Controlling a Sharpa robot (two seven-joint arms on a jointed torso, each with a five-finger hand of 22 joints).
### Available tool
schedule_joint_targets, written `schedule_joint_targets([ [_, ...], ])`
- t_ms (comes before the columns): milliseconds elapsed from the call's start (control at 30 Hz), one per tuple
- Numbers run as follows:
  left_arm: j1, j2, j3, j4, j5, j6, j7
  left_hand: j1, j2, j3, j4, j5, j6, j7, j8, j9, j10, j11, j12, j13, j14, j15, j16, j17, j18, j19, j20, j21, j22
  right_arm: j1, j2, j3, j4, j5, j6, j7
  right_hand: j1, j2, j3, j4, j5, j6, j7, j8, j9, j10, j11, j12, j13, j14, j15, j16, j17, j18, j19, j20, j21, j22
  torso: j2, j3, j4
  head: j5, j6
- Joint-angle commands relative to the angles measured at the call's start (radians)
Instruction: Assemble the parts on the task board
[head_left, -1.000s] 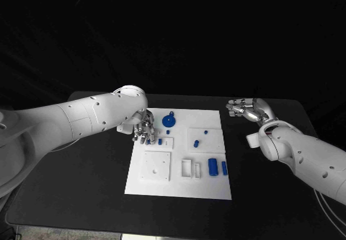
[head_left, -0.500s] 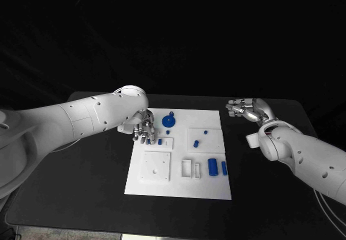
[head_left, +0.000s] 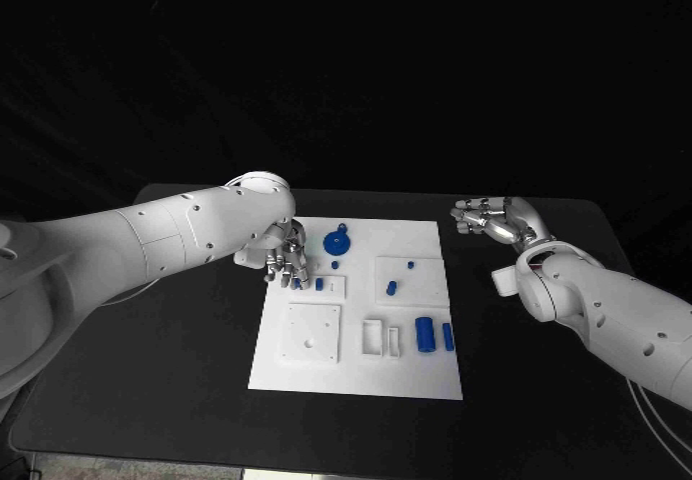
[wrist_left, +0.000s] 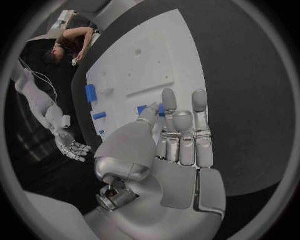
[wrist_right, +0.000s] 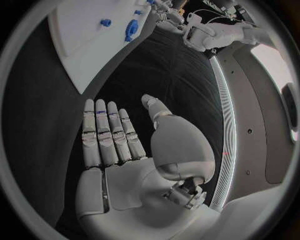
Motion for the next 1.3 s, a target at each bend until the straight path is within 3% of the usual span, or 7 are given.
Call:
schedule_joint_targets([
  [33, -0.005, 0.004, -0.002, 0.002, 0.012, -0.011, 0.001, 0.005, -0.004, 0.002, 0.002, -0.003, 0.026, -0.027, 0.002, -0.001, 0.007, 0.002, -0.003, 0.001, -0.002, -0.005, -0.004, 0.001, 0.002, 0.008, 0.002, -0.004, 0.018, -0.001, 0.0, 0.0, 0.002, -0.003, 0.014, 0.011, -0.006, 0.001, 0.003, 0.001, 0.004, -0.003, 0.0, -0.005, -0.001, -0.006, 0.003, -0.003, -0.001, -0.009, 0.0, -0.006, -0.001, 0.019, -0.007, -0.003, -0.001, -0.001, 0.0, -0.0001, 0.0003, 0.001, 0.0],
  [133, -0.005, 0.004, -0.002, 0.002, 0.013, -0.017, 0.0, -0.001, -0.016, -0.006, 0.006, -0.013, 0.025, -0.028, 0.002, -0.001, 0.006, 0.003, -0.003, 0.001, -0.003, -0.004, -0.006, 0.001, 0.002, 0.008, 0.002, -0.004, 0.018, -0.001, 0.0, 0.0, 0.002, -0.003, 0.014, 0.011, -0.006, 0.001, 0.003, 0.001, 0.004, -0.003, 0.0, -0.005, -0.001, -0.006, 0.003, -0.003, -0.001, -0.009, 0.0, -0.006, -0.001, 0.019, -0.007, -0.003, -0.001, -0.001, 0.0, -0.0005, 0.0, 0.0, 0.001],
  [167, -0.005, 0.004, -0.002, 0.002, 0.013, -0.019, 0.0, -0.006, -0.02, -0.012, 0.011, -0.028, 0.025, -0.029, 0.002, -0.001, 0.005, 0.002, -0.003, 0.001, -0.003, -0.004, -0.006, 0.0, 0.002, 0.008, 0.002, -0.005, 0.018, -0.001, 0.0, 0.0, 0.002, -0.003, 0.014, 0.011, -0.006, 0.001, 0.003, 0.001, 0.004, -0.003, 0.0, -0.005, -0.001, -0.006, 0.003, -0.003, -0.001, -0.009, 0.0, -0.006, -0.001, 0.019, -0.007, -0.003, -0.001, -0.001, 0.0, -0.0005, 0.0, 0.0, 0.001],
  [200, -0.005, 0.004, -0.002, 0.002, 0.013, -0.022, -0.001, -0.013, -0.025, -0.023, 0.021, -0.089, 0.028, -0.029, 0.004, -0.001, 0.006, 0.002, -0.002, 0.002, -0.003, -0.004, -0.006, 0.0, 0.002, 0.009, 0.002, -0.005, 0.018, -0.001, 0.0, 0.0, 0.002, -0.003, 0.014, 0.011, -0.006, 0.001, 0.003, 0.001, 0.004, -0.003, 0.0, -0.005, -0.001, -0.006, 0.003, -0.003, -0.001, -0.009, 0.0, -0.006, -0.001, 0.019, -0.007, -0.003, -0.001, -0.001, 0.0, -0.0005, 0.0, 0.0, 0.001],
  [300, -0.005, 0.004, -0.002, 0.001, 0.014, -0.029, -0.002, -0.022, -0.044, -0.052, 0.043, -0.11, 0.032, -0.029, 0.004, -0.004, 0.004, 0.002, 0.0, 0.004, -0.002, -0.004, -0.007, -0.001, 0.001, 0.01, 0.002, -0.007, 0.018, -0.001, 0.0, 0.0, 0.002, -0.003, 0.014, 0.011, -0.006, 0.001, 0.003, 0.001, 0.004, -0.003, 0.0, -0.005, -0.001, -0.006, 0.003, -0.003, -0.001, -0.009, 0.0, -0.006, -0.001, 0.019, -0.007, -0.003, -0.001, -0.001, 0.0, -0.0004, 0.0001, 0.001, 0.0],
  [667, -0.005, 0.005, -0.002, -0.002, 0.014, -0.04, -0.001, -0.033, -0.072, -0.094, 0.084, -0.125, 0.036, -0.026, 0.002, -0.012, 0.002, 0.003, 0.003, 0.006, -0.002, -0.003, -0.009, -0.003, 0.002, 0.012, 0.003, -0.011, 0.018, -0.001, 0.001, 0.0, 0.001, -0.003, 0.015, 0.011, -0.006, 0.001, 0.003, 0.001, 0.004, -0.003, 0.0, -0.005, -0.001, -0.006, 0.003, -0.003, -0.001, -0.009, 0.0, -0.006, -0.001, 0.019, -0.007, -0.003, -0.001, -0.001, 0.0, -0.0002, -0.0004, 0.0, 0.002],
  [1300, -0.005, -0.003, -0.001, -0.002, 0.014, -0.054, -0.004, -0.012, -0.069, -0.09, 0.084, -0.108, 0.026, -0.021, -0.006, -0.022, -0.007, 0.005, 0.004, 0.007, -0.005, -0.001, -0.012, -0.006, 0.003, 0.012, 0.005, -0.014, 0.018, -0.002, 0.001, 0.0, -0.003, -0.003, 0.017, 0.011, -0.007, 0.001, 0.003, 0.0, 0.006, -0.005, 0.0, -0.005, -0.001, -0.007, 0.003, -0.003, -0.001, -0.009, 0.0, -0.006, -0.001, 0.019, -0.007, -0.003, -0.001, -0.001, 0.0, -0.0006, 0.0006, 0.0, 0.001],
])
